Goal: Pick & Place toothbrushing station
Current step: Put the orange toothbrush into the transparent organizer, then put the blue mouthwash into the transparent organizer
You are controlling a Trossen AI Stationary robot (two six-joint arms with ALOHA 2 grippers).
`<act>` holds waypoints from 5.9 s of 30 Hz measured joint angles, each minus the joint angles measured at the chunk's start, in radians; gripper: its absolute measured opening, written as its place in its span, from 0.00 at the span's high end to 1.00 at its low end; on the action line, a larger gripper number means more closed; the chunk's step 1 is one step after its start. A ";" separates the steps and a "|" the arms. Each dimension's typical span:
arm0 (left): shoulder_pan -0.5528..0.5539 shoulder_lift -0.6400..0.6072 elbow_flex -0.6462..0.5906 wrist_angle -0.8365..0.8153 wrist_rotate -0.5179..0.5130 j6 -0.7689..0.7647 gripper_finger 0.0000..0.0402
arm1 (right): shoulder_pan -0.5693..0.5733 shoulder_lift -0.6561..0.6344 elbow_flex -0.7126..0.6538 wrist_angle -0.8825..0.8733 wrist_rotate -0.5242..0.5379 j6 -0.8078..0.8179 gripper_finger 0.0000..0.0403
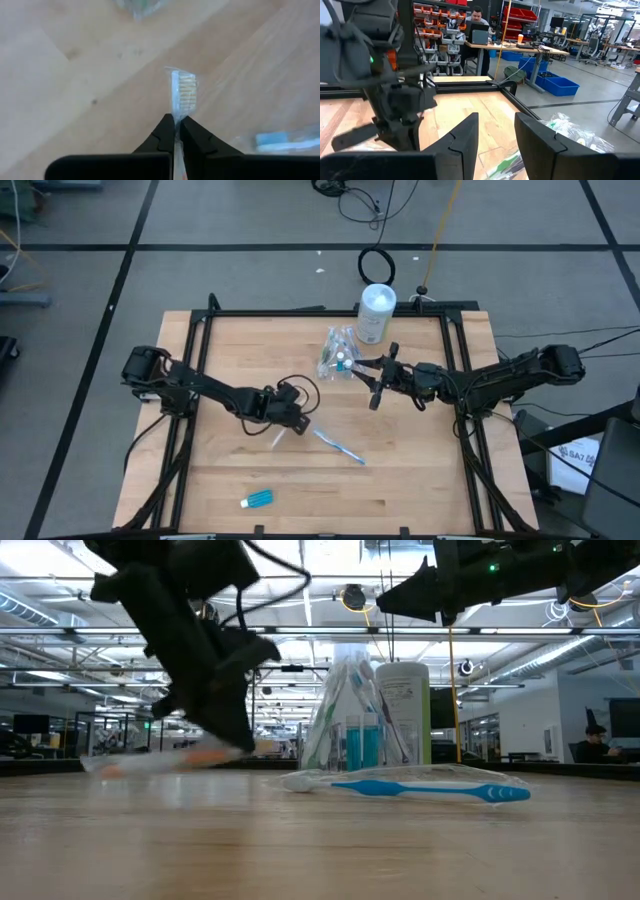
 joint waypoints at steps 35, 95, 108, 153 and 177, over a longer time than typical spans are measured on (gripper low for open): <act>0.264 0.085 0.003 1.216 -0.327 0.944 0.96 | -0.002 0.000 0.000 -0.013 0.003 -0.068 0.71; 0.200 0.140 0.002 0.906 -0.370 0.980 0.62 | -0.002 0.000 -0.001 -0.077 -0.001 -0.030 0.63; 0.014 -0.328 0.003 0.241 0.018 0.677 0.47 | -0.002 0.000 -0.001 -0.080 0.000 -0.030 0.57; -0.896 0.035 0.003 -0.037 -0.011 -0.313 0.47 | -0.002 0.000 -0.001 -0.041 -0.001 0.097 0.57; -0.917 0.096 0.005 -0.052 -0.005 -0.346 0.48 | -0.002 0.000 0.000 -0.027 -0.001 0.105 0.58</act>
